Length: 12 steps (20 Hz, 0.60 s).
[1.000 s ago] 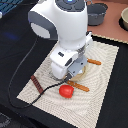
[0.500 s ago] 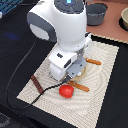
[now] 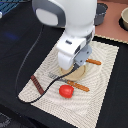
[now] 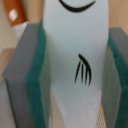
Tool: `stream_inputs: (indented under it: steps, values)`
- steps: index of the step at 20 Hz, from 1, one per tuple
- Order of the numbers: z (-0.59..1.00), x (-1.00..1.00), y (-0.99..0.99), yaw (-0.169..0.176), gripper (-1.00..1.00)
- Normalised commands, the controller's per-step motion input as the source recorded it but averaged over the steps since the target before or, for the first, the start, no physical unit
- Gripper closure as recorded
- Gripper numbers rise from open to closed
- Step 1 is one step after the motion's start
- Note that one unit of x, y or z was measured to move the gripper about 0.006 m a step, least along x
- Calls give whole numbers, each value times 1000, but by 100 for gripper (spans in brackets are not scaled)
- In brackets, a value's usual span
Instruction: Interact with the objects in diverse but meaningful ways.
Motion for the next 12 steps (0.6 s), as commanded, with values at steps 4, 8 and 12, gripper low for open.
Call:
stream_inputs:
  steps: [4, 8, 12]
  values:
    - [391, -575, 649, 115, 100]
    - [259, -644, 602, 117, 100]
    - [36, -684, 520, 114, 100]
